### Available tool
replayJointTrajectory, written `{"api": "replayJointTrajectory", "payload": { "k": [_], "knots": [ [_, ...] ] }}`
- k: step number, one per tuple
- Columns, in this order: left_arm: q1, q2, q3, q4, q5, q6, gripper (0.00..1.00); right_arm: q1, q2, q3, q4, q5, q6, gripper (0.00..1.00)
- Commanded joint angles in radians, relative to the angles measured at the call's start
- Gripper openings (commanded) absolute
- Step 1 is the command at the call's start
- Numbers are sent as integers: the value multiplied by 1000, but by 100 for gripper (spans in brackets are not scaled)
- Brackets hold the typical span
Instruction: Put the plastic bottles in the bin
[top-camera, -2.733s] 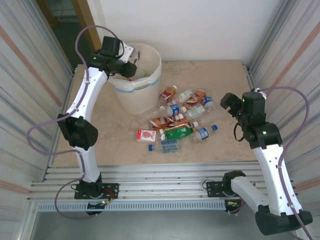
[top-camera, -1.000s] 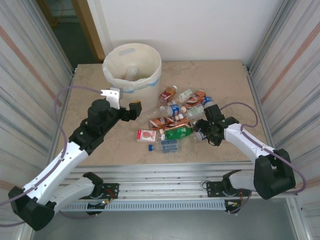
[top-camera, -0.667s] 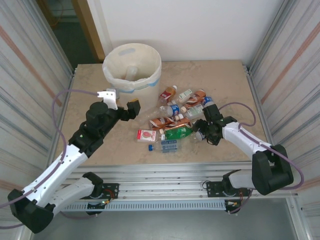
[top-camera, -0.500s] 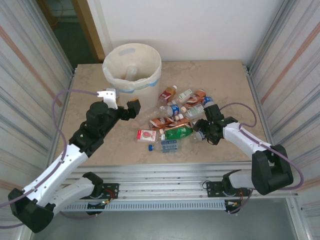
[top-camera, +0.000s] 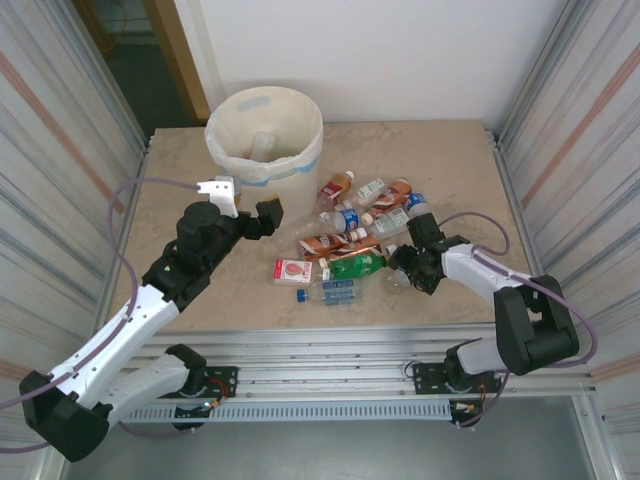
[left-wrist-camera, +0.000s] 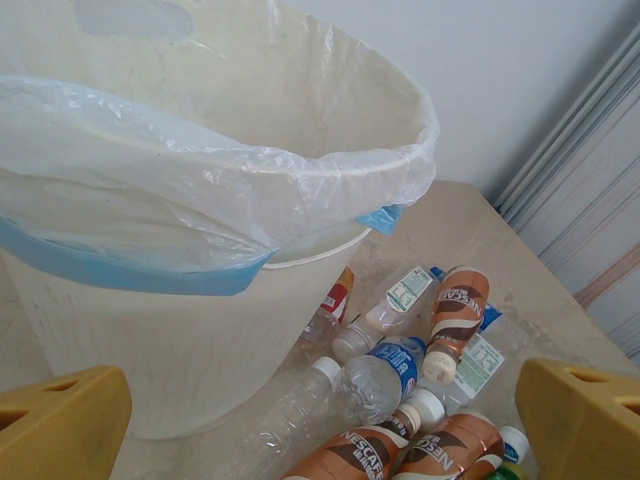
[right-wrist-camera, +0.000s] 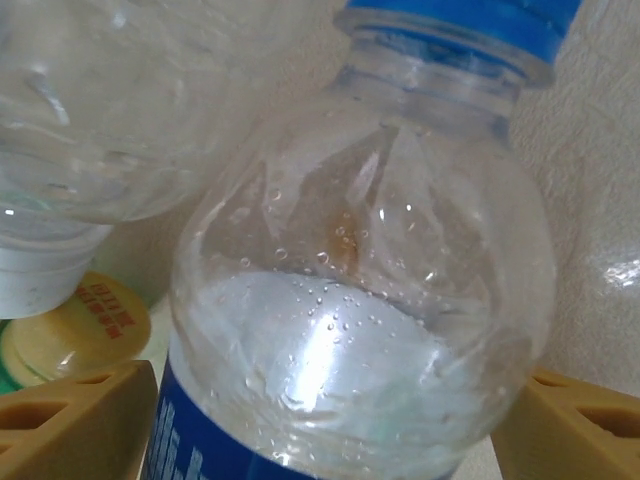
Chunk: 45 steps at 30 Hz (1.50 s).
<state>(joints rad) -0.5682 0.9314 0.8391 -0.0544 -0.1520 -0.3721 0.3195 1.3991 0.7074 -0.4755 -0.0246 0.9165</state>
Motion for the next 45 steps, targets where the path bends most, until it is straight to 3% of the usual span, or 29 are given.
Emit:
{"api": "replayJointTrajectory", "payload": {
  "k": [1,6,17,34,45],
  "knots": [
    [-4,-5,-2,19,-28,-13,99,2,22,-16,2,-5,10,80],
    [-4,-3,-2,19,-36,-12,99,10,40,-22,5,-4,12,78],
    [-4,-9,-2,8,-44,-11,99,-2,5,1,-51,33,-13,58],
    [-4,-7,22,-6,-41,-2,99,-64,-173,77,-203,124,-90,56],
    [-3,-18,46,-33,-18,-2,99,-55,-271,139,-200,138,-187,52]
  ]
}}
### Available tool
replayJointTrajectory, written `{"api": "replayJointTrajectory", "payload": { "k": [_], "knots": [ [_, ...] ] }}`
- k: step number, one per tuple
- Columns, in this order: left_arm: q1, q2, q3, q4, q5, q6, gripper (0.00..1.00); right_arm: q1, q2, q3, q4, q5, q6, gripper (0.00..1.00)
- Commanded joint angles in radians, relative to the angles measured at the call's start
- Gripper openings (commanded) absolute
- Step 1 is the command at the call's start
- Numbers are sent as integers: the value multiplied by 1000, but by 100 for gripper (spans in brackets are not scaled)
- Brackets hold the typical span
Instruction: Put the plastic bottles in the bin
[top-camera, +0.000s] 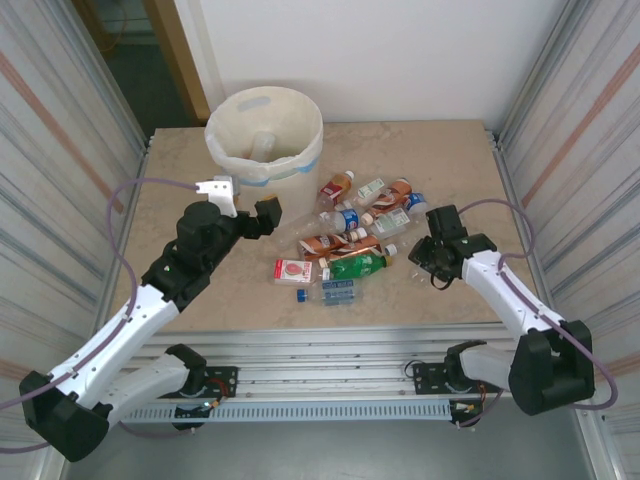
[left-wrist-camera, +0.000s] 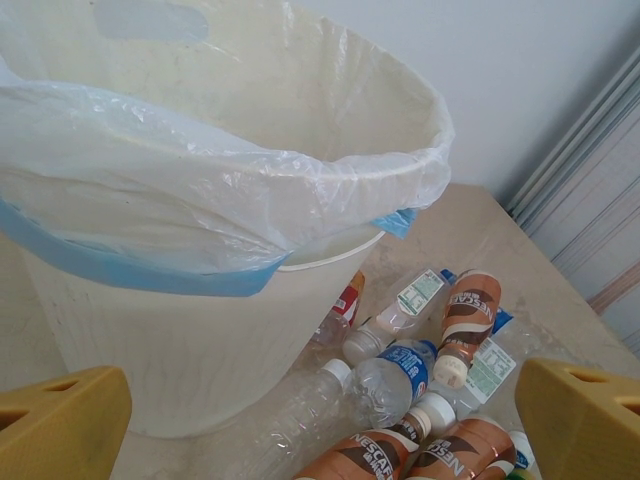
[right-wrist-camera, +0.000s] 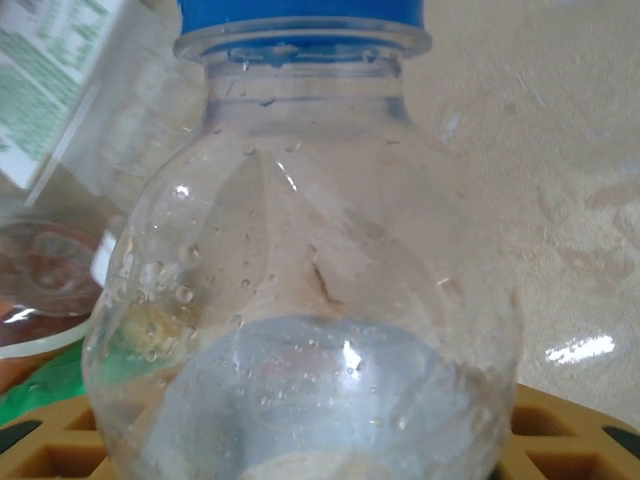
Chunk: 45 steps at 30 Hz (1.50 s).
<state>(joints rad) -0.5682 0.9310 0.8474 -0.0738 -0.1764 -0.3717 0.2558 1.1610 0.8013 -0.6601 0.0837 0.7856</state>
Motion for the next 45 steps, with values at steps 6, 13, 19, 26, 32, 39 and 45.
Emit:
{"api": "replayJointTrajectory", "payload": {
  "k": [6,13,19,26,32,39,45],
  "knots": [
    [-4,-21,57,-32,64,-12,99,123,-84,106,50,59,-170,51],
    [-4,-10,130,-33,279,-29,99,288,-126,182,272,-44,-349,50],
    [-15,31,188,8,472,-70,98,373,-78,245,407,-169,-457,51],
    [-97,145,282,12,520,-55,95,493,0,331,440,-227,-574,51],
    [-106,219,289,115,576,-128,83,542,37,365,452,-257,-617,51],
    [-105,244,283,153,557,-159,61,560,45,376,453,-263,-635,51],
    [-106,250,272,159,535,-166,36,566,46,380,455,-263,-646,51]
  ]
}}
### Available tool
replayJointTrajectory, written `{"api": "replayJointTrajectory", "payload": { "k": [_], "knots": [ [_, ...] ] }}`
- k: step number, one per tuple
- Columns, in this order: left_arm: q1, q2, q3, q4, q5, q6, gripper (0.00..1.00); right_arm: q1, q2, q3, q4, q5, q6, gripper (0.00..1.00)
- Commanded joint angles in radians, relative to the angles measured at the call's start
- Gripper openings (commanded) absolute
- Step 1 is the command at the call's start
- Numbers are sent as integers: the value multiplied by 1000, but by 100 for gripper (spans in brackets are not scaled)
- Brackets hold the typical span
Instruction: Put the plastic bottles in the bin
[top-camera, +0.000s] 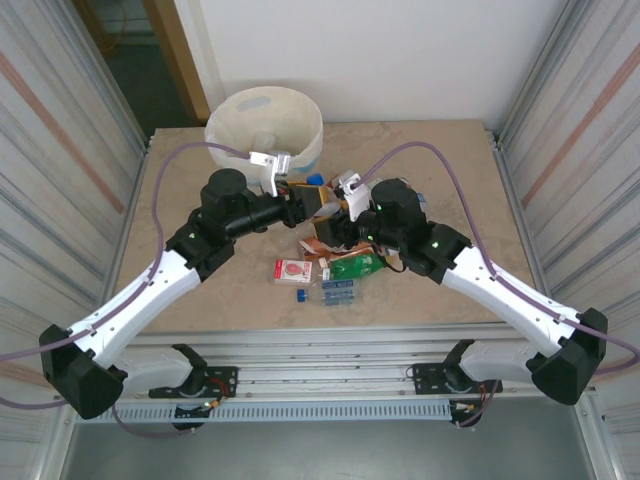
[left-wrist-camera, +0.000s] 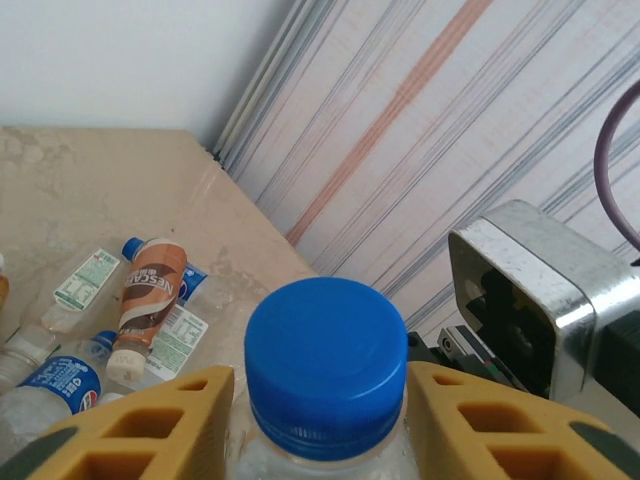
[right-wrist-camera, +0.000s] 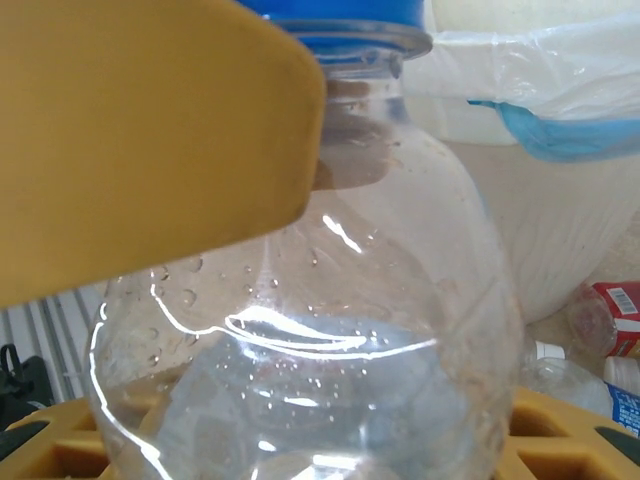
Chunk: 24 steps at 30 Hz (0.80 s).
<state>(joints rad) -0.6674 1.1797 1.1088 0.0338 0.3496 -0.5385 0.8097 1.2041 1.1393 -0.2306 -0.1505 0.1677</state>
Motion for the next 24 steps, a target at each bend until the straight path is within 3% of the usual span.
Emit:
{"api": "replayJointTrajectory", "payload": {
  "k": [1,6,9,11,15,24],
  "knots": [
    [-6,0,10,51,7,1,32,13,3,42,25,-29,-29,52],
    [-7,-1,5,55,1,0,16,15,9,41,24,-24,-31,55],
    [-6,-4,2,62,-14,2,5,14,8,40,19,-13,-29,66],
    [-6,-6,6,61,-31,7,0,14,2,37,15,3,-28,82],
    [3,-10,35,39,-68,45,0,14,-21,21,8,72,-18,98],
    [86,1,161,-8,-100,149,0,8,-151,-50,3,214,4,98]
  ]
}}
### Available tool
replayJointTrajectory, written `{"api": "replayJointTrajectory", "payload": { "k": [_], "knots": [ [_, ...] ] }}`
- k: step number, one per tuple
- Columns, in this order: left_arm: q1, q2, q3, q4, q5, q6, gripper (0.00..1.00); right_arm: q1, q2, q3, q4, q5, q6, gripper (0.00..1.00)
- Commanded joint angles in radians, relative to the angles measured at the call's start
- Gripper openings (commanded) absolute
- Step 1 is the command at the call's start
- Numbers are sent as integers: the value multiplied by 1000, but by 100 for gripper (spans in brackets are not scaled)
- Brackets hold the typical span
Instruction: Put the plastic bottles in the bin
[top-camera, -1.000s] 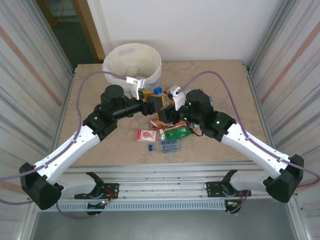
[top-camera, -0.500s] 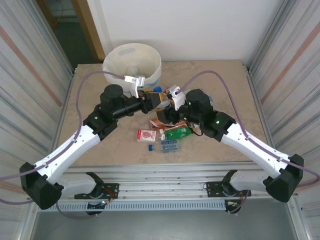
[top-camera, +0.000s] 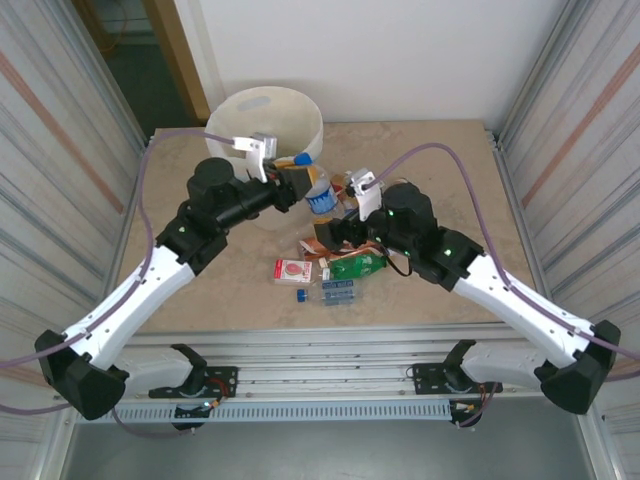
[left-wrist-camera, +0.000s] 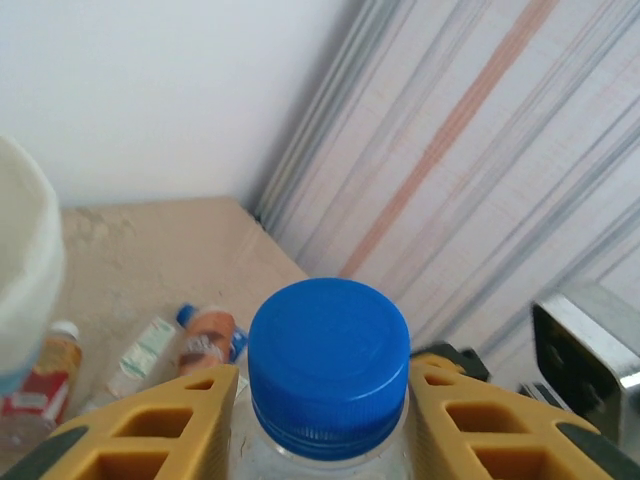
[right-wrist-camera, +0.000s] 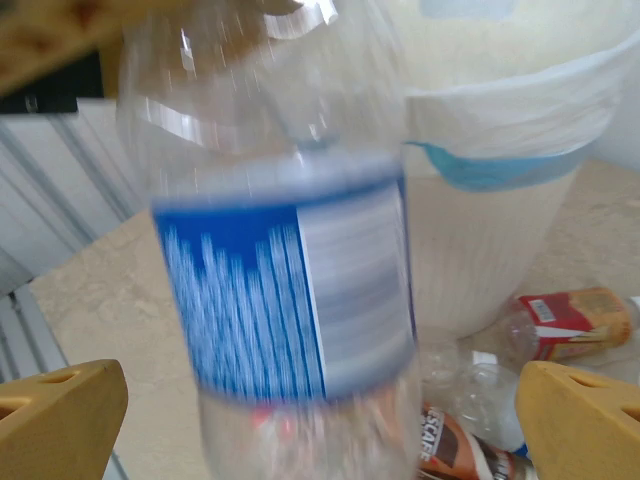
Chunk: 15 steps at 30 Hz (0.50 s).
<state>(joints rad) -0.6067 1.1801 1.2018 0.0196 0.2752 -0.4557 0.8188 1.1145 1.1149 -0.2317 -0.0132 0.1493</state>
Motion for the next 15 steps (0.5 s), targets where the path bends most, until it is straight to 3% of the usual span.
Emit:
{"api": "replayJointTrajectory", "payload": {
  "k": [1,5,10,15],
  "knots": [
    [38,8,92,-2,-32,84,0,0,-81,-41,10,105,26,98],
    [78,45,189,-36,-75,169,0,-23,-150,-84,-2,263,92,98],
    [143,115,303,-60,-137,259,0,-117,-248,-161,2,264,187,98],
    [200,228,441,-120,-188,343,0,-204,-329,-220,-52,368,331,98]
  ]
}}
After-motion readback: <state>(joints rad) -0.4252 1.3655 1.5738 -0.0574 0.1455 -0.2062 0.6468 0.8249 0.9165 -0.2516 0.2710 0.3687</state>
